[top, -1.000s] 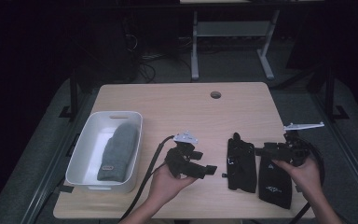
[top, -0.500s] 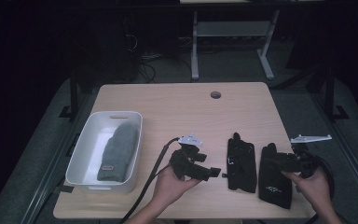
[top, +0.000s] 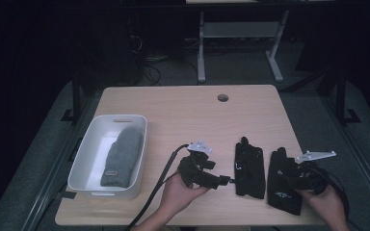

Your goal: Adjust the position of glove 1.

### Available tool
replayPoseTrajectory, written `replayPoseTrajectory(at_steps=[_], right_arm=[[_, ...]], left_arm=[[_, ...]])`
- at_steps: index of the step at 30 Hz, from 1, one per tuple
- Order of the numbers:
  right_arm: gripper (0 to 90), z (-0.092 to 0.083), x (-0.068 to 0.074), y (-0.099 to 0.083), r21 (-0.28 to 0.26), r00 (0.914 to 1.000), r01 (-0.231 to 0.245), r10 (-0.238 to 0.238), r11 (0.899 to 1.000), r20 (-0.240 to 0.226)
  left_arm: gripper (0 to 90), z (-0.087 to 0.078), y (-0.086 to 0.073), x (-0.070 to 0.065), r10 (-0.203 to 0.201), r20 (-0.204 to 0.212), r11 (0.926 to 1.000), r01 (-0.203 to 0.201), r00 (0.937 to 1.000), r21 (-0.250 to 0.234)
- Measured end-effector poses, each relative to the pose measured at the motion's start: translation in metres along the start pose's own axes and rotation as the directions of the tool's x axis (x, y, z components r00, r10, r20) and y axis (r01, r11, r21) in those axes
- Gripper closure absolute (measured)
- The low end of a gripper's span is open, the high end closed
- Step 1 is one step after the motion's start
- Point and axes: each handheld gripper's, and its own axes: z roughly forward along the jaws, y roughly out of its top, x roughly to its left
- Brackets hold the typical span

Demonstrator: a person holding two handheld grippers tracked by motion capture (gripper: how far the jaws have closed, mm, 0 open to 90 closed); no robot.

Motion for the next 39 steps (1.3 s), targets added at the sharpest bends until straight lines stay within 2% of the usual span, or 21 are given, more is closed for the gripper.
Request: replayPoseTrajectory(at_steps=[4, 6, 7, 8, 11, 12, 14, 15, 19, 22, 28, 30, 39], right_arm=[[48.3, 0.001, 0.004, -0.001, -0.006, 0.9986, 0.039, -0.039, 0.999, 0.036], [58.5, 0.001, 0.007, -0.001, -0.008, 0.9986, 0.036, -0.036, 0.999, 0.039], [58.5, 0.001, 0.007, -0.001, -0.008, 0.9986, 0.036, -0.036, 0.999, 0.039], [65.9, 0.001, 0.009, -0.001, -0.005, 0.9988, 0.037, -0.037, 0.999, 0.032], [70.8, 0.001, 0.009, 0.000, -0.006, 0.9993, 0.029, -0.029, 1.000, 0.023], [73.4, 0.001, 0.009, 0.001, 0.006, 1.0000, 0.001, -0.001, 1.000, 0.010], [74.6, 0.001, 0.007, 0.002, 0.003, 1.0000, 0.005, -0.005, 1.000, 0.005], [75.4, 0.000, 0.007, 0.003, 0.012, 0.9998, -0.017, 0.017, 1.000, -0.007], [76.5, -0.002, 0.008, 0.007, 0.008, 0.9999, -0.012, 0.012, 1.000, 0.001], [76.8, -0.012, 0.006, 0.012, -0.014, 0.9992, -0.039, 0.039, 0.999, -0.012], [76.7, -0.024, 0.008, 0.024, -0.052, 0.9984, -0.048, 0.047, 0.997, -0.031], [76.7, -0.027, 0.010, 0.030, -0.069, 0.9992, -0.028, 0.026, 0.997, -0.030], [76.6, -0.032, 0.026, 0.061, -0.104, 0.9975, -0.021, 0.014, 0.994, -0.069]], left_arm=[[23.3, 0.000, -0.002, 0.000, 0.001, 0.000, 1.0000, -0.001, 1.0000, 0.001], [23.4, 0.000, -0.004, 0.001, -0.003, 0.000, 1.0000, 0.003, 1.0000, 0.005], [23.4, 0.000, -0.004, 0.001, -0.003, 0.000, 1.0000, 0.003, 1.0000, 0.005], [23.3, 0.001, -0.005, 0.001, -0.009, 0.002, 0.9999, 0.009, 1.0000, 0.006], [23.4, 0.001, -0.005, 0.001, -0.006, -0.001, 0.9999, 0.006, 1.0000, 0.009], [23.4, 0.001, -0.005, 0.001, -0.007, 0.000, 1.0000, 0.007, 1.0000, 0.006], [23.4, 0.001, -0.004, 0.001, -0.006, 0.001, 1.0000, 0.006, 1.0000, 0.007], [23.4, 0.001, -0.004, 0.001, -0.009, 0.006, 0.9999, 0.009, 0.9999, 0.009], [23.5, 0.002, -0.004, 0.001, -0.006, 0.003, 0.9999, 0.006, 1.0000, 0.009], [23.5, 0.001, -0.004, 0.001, -0.007, 0.003, 0.9999, 0.007, 1.0000, 0.009], [23.4, -0.002, -0.004, 0.001, -0.006, -0.001, 1.0000, 0.006, 1.0000, 0.006], [23.4, -0.003, -0.005, 0.001, -0.010, -0.003, 1.0000, 0.010, 0.9999, 0.000], [23.4, -0.009, -0.006, 0.004, -0.010, -0.006, 0.9999, 0.010, 0.9999, -0.005]])
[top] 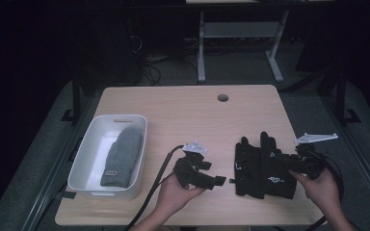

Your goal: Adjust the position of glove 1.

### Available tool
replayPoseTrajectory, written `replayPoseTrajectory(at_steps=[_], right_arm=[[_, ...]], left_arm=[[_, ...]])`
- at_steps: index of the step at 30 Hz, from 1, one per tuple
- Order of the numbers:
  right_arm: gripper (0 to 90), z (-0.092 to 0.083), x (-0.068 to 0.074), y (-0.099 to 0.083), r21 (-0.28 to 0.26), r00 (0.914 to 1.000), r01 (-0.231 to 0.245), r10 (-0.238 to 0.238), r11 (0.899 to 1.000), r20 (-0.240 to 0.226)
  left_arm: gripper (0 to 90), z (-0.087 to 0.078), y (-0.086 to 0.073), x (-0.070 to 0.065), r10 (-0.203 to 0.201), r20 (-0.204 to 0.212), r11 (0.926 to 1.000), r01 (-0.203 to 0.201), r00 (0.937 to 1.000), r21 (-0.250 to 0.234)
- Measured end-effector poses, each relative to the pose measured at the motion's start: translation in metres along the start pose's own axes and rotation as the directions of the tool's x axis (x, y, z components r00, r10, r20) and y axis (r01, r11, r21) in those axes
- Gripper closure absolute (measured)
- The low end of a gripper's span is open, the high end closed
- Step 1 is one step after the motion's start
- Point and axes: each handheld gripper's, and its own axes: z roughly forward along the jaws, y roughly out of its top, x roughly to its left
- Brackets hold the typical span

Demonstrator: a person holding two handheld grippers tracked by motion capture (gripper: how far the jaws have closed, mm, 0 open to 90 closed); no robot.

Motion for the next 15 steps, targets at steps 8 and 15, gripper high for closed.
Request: replayPoseTrajectory(at_steps=[8, 15], right_arm=[[76.5, 0.016, 0.013, 0.016, -0.008, 0.9995, 0.002, -0.002, 1.000, -0.030], [76.3, 0.034, 0.021, 0.022, -0.004, 0.9983, -0.004, 0.004, 1.000, -0.058]], left_arm=[[23.4, -0.001, -0.002, 0.001, -0.001, -0.001, 1.0000, 0.001, 1.0000, -0.001], [23.4, 0.000, -0.004, 0.002, -0.008, 0.001, 1.0000, 0.008, 1.0000, 0.002]])
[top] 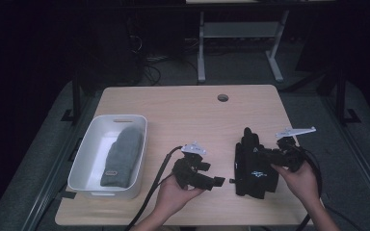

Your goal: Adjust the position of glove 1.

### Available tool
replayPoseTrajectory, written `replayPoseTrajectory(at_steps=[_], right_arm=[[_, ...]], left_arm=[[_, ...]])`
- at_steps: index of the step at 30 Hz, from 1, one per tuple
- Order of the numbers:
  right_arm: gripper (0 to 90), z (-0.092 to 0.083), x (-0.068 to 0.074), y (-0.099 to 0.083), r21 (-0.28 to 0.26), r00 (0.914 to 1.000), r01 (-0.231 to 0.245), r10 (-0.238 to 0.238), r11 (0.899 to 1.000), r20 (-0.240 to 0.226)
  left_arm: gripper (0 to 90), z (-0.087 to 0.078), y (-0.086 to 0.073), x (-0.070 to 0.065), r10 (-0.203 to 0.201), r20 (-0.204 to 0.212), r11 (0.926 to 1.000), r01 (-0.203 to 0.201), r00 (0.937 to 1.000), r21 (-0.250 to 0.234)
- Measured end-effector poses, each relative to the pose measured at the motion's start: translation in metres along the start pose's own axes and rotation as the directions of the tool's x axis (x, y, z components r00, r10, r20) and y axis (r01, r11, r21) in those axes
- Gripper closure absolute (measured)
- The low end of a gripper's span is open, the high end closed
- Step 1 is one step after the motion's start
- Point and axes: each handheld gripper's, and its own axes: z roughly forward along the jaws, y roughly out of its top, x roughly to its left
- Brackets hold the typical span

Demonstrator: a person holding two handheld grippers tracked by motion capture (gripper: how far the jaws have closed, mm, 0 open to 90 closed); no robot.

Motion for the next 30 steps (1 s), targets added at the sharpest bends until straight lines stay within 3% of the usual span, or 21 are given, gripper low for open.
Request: replayPoseTrajectory(at_steps=[5, 15, 17, 18, 19, 22, 24, 30], right_arm=[[76.0, 0.011, 0.004, 0.002, 0.007, 0.9997, -0.020, 0.020, 1.000, -0.017], [74.1, 0.028, 0.007, -0.006, 0.032, 0.9998, -0.014, 0.014, 0.999, -0.012], [71.8, 0.032, 0.007, -0.008, 0.035, 0.9999, -0.011, 0.011, 0.999, -0.007], [66.0, 0.035, 0.008, -0.010, 0.045, 0.9999, -0.009, 0.010, 0.999, -0.013], [66.0, 0.035, 0.008, -0.010, 0.045, 0.9999, -0.009, 0.010, 0.999, -0.013], [54.8, 0.031, 0.007, -0.012, 0.036, 1.0000, 0.003, -0.003, 0.999, -0.001], [54.2, 0.025, 0.005, -0.014, 0.029, 1.0000, -0.004, 0.004, 1.000, 0.009], [64.7, 0.012, -0.003, -0.027, 0.024, 1.0000, 0.005, -0.005, 1.000, 0.006]], left_arm=[[23.4, 0.001, -0.002, 0.000, -0.006, 0.001, 1.0000, 0.006, 1.0000, 0.001], [23.4, 0.001, -0.004, 0.001, -0.004, -0.006, 1.0000, 0.004, 1.0000, 0.000], [23.4, 0.002, -0.005, 0.001, -0.004, -0.004, 1.0000, 0.004, 1.0000, 0.004], [23.4, 0.002, -0.005, 0.001, -0.007, -0.004, 1.0000, 0.007, 1.0000, 0.003], [23.4, 0.002, -0.005, 0.001, -0.006, -0.004, 1.0000, 0.006, 1.0000, 0.007], [23.4, 0.004, -0.006, 0.001, -0.006, -0.004, 0.9999, 0.006, 1.0000, 0.012], [23.4, 0.005, -0.007, 0.003, -0.007, -0.002, 0.9998, 0.007, 1.0000, 0.018], [23.4, 0.008, -0.008, 0.003, -0.015, -0.003, 0.9997, 0.016, 0.9999, 0.018]])
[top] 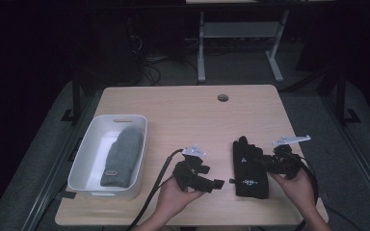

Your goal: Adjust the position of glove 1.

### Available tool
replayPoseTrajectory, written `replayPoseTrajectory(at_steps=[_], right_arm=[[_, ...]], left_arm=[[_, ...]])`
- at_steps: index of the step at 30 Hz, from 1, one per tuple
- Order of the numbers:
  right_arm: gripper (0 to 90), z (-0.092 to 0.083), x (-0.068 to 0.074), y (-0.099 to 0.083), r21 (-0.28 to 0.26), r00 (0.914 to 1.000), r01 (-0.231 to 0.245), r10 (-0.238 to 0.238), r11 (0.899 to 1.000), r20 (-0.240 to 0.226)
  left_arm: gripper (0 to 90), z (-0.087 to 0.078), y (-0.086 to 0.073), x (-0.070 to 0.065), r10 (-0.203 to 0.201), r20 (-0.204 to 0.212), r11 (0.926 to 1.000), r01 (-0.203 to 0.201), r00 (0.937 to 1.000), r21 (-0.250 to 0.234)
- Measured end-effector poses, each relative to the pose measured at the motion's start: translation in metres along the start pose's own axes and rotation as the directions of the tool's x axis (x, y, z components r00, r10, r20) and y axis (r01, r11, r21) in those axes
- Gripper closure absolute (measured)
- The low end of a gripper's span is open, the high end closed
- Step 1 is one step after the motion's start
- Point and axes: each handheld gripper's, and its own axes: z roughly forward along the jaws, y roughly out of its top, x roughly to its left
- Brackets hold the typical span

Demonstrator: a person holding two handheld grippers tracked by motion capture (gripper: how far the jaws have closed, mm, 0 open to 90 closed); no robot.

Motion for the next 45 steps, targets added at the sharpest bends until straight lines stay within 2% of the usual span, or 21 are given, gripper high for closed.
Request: replayPoseTrajectory(at_steps=[2, 10, 17, 27, 32, 35, 36, 37, 38, 39, 40, 41, 42, 44, 45], right_arm=[[71.8, -0.002, -0.003, -0.009, 0.011, 0.9999, -0.009, 0.010, 1.000, -0.013], [79.6, 0.008, 0.000, -0.022, 0.037, 0.9997, -0.003, 0.004, 0.999, -0.024], [82.0, 0.014, 0.005, -0.026, 0.046, 0.9997, -0.005, 0.006, 0.999, -0.024], [80.0, 0.019, 0.015, -0.029, 0.040, 0.9965, 0.000, 0.003, 0.999, -0.083], [74.7, 0.023, 0.021, -0.027, 0.039, 0.9919, -0.009, 0.014, 0.999, -0.127], [71.6, 0.024, 0.022, -0.026, 0.037, 0.9903, 0.001, 0.004, 0.999, -0.139], [62.9, 0.022, 0.021, -0.024, 0.027, 0.9896, -0.005, 0.009, 1.000, -0.144], [58.5, 0.020, 0.020, -0.022, 0.012, 0.9896, -0.013, 0.015, 1.000, -0.143], [53.8, 0.018, 0.018, -0.021, 0.004, 0.9907, -0.030, 0.030, 1.000, -0.133], [53.8, 0.018, 0.018, -0.021, 0.004, 0.9907, -0.030, 0.030, 1.000, -0.133], [46.1, 0.017, 0.014, -0.018, -0.007, 0.9940, -0.040, 0.039, 0.999, -0.102], [46.1, 0.017, 0.014, -0.018, -0.007, 0.9940, -0.040, 0.039, 0.999, -0.102], [40.1, 0.017, 0.007, -0.016, -0.012, 0.9956, -0.057, 0.056, 0.998, -0.075], [38.3, 0.017, 0.003, -0.015, -0.017, 0.9961, -0.068, 0.067, 0.998, -0.057], [35.8, 0.019, -0.005, -0.012, -0.027, 0.9942, -0.100, 0.099, 0.995, -0.044]], left_arm=[[23.4, 0.003, 0.000, 0.000, -0.002, 0.005, 1.0000, 0.002, 1.0000, 0.005], [23.5, 0.012, -0.001, 0.001, -0.008, 0.012, 0.9997, 0.008, 0.9999, 0.024], [23.6, 0.016, -0.004, 0.003, -0.022, 0.015, 0.9992, 0.021, 0.9996, 0.033], [24.1, 0.025, -0.007, 0.003, -0.035, 0.024, 0.9978, 0.034, 0.9991, 0.058], [24.5, 0.032, -0.007, 0.005, -0.048, 0.029, 0.9964, 0.045, 0.9985, 0.071], [26.3, 0.035, -0.007, 0.006, -0.050, 0.029, 0.9959, 0.048, 0.9983, 0.077], [27.0, 0.040, -0.008, 0.007, -0.064, 0.036, 0.9947, 0.060, 0.9973, 0.083], [27.0, 0.040, -0.008, 0.007, -0.064, 0.036, 0.9947, 0.060, 0.9973, 0.083], [27.1, 0.042, -0.008, 0.007, -0.069, 0.035, 0.9941, 0.065, 0.9970, 0.087], [27.1, 0.045, -0.008, 0.007, -0.073, 0.036, 0.9934, 0.069, 0.9967, 0.092], [27.2, 0.049, -0.007, 0.008, -0.080, 0.036, 0.9923, 0.076, 0.9961, 0.097], [27.3, 0.049, -0.007, 0.008, -0.080, 0.036, 0.9923, 0.076, 0.9961, 0.097], [28.4, 0.054, -0.007, 0.010, -0.087, 0.042, 0.9916, 0.083, 0.9953, 0.099], [30.2, 0.057, -0.007, 0.011, -0.093, 0.042, 0.9908, 0.088, 0.9948, 0.103], [30.6, 0.062, -0.007, 0.012, -0.101, 0.036, 0.9888, 0.096, 0.9942, 0.114]])
